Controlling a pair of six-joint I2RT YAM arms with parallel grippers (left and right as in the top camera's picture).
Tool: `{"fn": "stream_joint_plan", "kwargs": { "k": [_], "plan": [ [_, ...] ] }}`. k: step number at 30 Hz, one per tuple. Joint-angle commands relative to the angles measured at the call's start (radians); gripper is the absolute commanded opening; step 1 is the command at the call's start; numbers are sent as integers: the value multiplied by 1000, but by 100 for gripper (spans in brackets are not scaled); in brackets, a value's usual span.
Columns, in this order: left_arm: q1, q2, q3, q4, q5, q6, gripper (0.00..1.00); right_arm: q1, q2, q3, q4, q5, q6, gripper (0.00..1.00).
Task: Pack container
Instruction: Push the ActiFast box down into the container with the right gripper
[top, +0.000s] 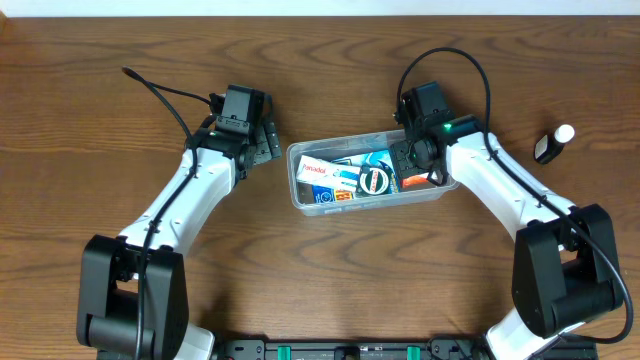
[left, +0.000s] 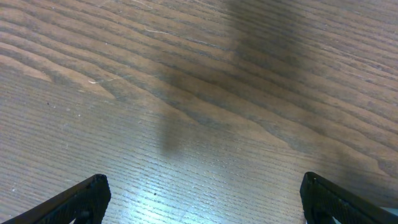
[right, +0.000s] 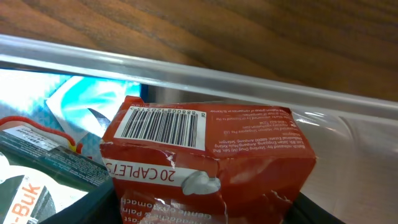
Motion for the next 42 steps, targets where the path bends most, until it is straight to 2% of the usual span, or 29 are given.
{"fn": "stream_joint_plan", "kwargs": {
  "k": [1, 5, 10, 16, 22, 23, 26, 29, 33, 42],
  "plan": [
    [4, -4, -4, -2, -16, -1, 98, 4, 14, -7, -16, 3, 24, 62],
    [4, -4, -4, -2, -16, -1, 98, 4, 14, -7, -28, 0, 24, 69],
    [4, -4, -4, -2, -16, -1, 98, 4, 14, -6, -23, -66, 24, 83],
    [4, -4, -4, -2, -16, -1, 98, 4, 14, -6, 8, -72, 23, 79],
    [4, -4, -4, -2, -16, -1, 98, 4, 13, 2, 31, -67, 19, 66],
    [4, -4, -4, -2, -16, -1, 98, 4, 13, 7, 31, -57, 17, 58],
    [4, -4, -4, -2, -16, -2, 98, 4, 11, 30, 13, -6, 12, 27],
    [4, -4, -4, -2, -16, -1, 98, 7, 8, 54, -19, 51, 12, 8],
    [4, -4, -4, -2, -16, -1, 98, 6, 2, 63, -43, 113, 12, 1],
    [4, -4, -4, -2, -16, -1, 98, 7, 27, 48, -56, 200, -8, 1]
  ]
}}
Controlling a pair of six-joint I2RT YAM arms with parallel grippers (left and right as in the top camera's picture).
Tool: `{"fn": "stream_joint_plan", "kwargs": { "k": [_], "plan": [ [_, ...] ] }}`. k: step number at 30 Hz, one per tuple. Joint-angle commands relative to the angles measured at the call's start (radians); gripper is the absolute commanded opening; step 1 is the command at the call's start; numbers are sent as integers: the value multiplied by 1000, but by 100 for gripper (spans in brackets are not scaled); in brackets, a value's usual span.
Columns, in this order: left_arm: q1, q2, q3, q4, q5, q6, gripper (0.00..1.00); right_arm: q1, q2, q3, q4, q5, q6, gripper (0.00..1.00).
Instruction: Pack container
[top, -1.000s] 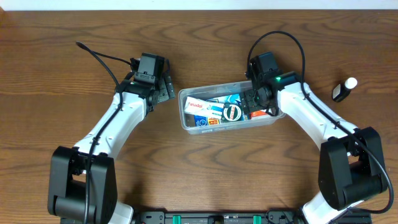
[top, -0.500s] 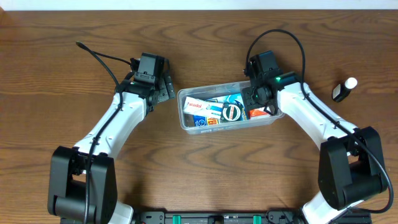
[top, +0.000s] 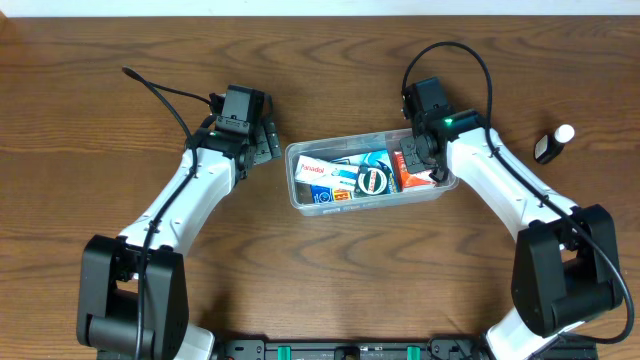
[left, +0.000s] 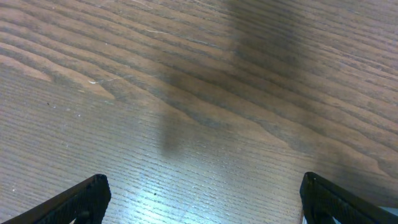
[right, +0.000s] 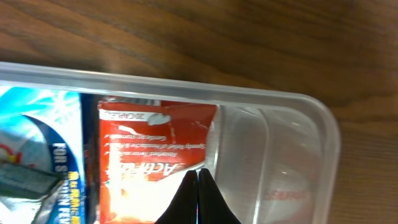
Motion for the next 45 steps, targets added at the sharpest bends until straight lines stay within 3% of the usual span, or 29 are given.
{"fn": "stream_joint_plan", "kwargs": {
  "k": [1, 16, 29, 45],
  "plan": [
    [4, -4, -4, -2, -16, -1, 98, 6, 28, 6, 1, 55, -24, 1],
    [4, -4, -4, -2, -16, -1, 98, 7, 91, 5, 15, 110, -53, 1],
    [4, -4, -4, -2, -16, -1, 98, 6, 91, 5, 14, -92, -65, 1],
    [4, -4, -4, -2, -16, -1, 98, 6, 91, 5, 14, -160, -71, 1]
  ]
}}
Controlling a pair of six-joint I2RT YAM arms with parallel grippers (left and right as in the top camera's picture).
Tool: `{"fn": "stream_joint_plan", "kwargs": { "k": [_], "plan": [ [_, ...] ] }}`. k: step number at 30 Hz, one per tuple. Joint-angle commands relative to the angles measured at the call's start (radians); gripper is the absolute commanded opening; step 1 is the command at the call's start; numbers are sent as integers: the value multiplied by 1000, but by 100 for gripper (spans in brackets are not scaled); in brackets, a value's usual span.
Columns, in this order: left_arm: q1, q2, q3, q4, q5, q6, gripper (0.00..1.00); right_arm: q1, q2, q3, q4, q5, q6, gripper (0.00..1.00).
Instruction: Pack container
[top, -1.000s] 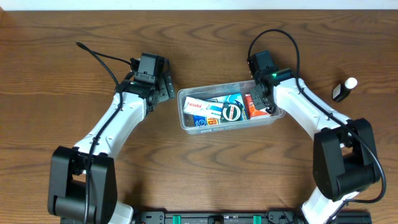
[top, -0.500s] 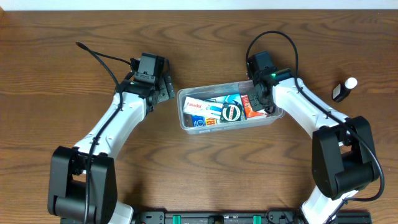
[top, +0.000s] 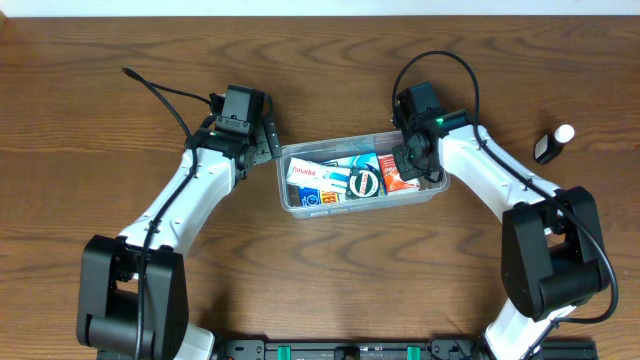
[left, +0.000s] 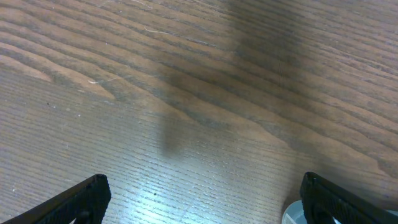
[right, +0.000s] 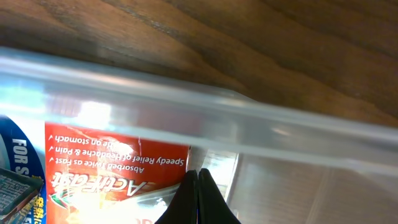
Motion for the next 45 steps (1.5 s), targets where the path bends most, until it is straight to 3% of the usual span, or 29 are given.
{"fn": "stream_joint_plan", "kwargs": {
  "k": [1, 31, 37, 45],
  "plan": [
    [4, -4, -4, -2, -16, -1, 98, 5, 12, 5, 2, -40, -16, 1],
    [4, -4, -4, -2, -16, -1, 98, -55, -21, 57, -6, -153, -16, 1],
    [4, -4, -4, -2, -16, -1, 98, -56, -105, 88, -9, -132, -16, 1],
    [4, -4, -4, -2, -16, -1, 98, -52, -124, 83, -61, 45, -16, 1]
  ]
}}
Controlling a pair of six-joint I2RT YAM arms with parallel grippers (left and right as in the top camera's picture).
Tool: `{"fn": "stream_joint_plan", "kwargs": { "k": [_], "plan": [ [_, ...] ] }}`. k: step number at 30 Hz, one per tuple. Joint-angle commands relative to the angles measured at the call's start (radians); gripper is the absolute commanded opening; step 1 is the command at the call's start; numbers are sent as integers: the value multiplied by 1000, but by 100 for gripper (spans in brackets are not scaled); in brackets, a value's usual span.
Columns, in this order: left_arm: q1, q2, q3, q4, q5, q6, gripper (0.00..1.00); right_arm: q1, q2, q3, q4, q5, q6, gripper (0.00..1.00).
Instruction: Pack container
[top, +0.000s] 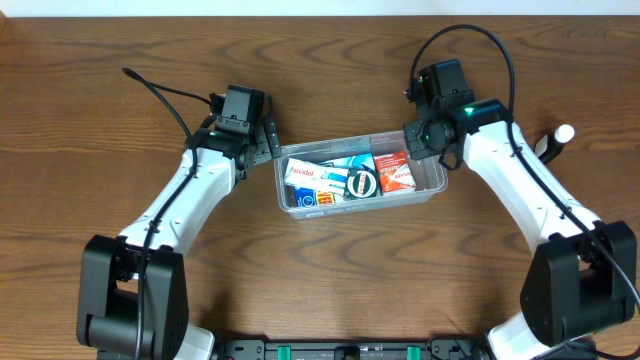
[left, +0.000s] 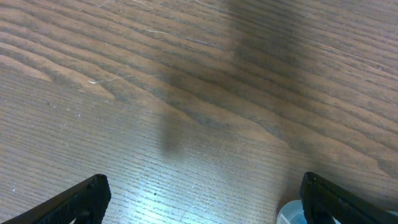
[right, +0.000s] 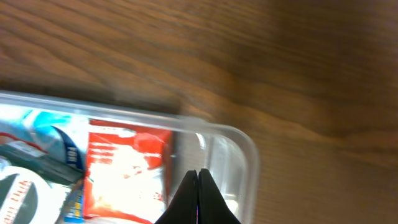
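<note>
A clear plastic tub (top: 432, 182) sits mid-table. Inside lie a red caplet box (top: 396, 171), a round tin (top: 361, 181), a white-and-red box (top: 305, 174) and blue packets. My right gripper (right: 198, 175) is shut with nothing in it, raised over the tub's right end beside the red box (right: 127, 171); from overhead the right gripper (top: 427, 143) hangs at the tub's back right rim. My left gripper (left: 202, 200) is open and empty just off the tub's left end, where the tub's corner (left: 290, 214) shows by one finger.
A small black bottle with a white cap (top: 565, 132) lies at the far right, partly behind my right arm. A black cable (top: 160, 92) trails back-left from the left arm. Bare wood surrounds the tub.
My right gripper, still shut, was low inside the tub against the red box and is now higher, further right and back. The tub, its contents and the left arm have not moved.
At first the red box filled the right wrist view, at the gripper inside the tub. Then it lay flat in the tub with the gripper shut and empty above it. Later the tub stood slightly further left, nearer the left gripper. Now the right gripper is raised.
</note>
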Motion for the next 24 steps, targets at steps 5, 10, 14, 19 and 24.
{"fn": "stream_joint_plan", "kwargs": {
  "k": [5, 10, 14, 19, 24],
  "plan": [
    [4, -4, -4, -2, -16, -1, 98, 13, 33, 7, -29, 69, -11, 1],
    [4, -4, -4, -2, -16, -1, 98, 43, 74, 7, -45, 70, -11, 1],
    [4, -4, -4, -2, -16, -1, 98, 68, 117, 6, -45, 71, -11, 1],
    [4, -4, -4, -2, -16, -2, 98, 74, 144, 6, -47, 89, -11, 1],
    [4, -4, -4, -2, -16, -1, 98, 74, 153, 4, -56, 104, -11, 1]
  ]
}}
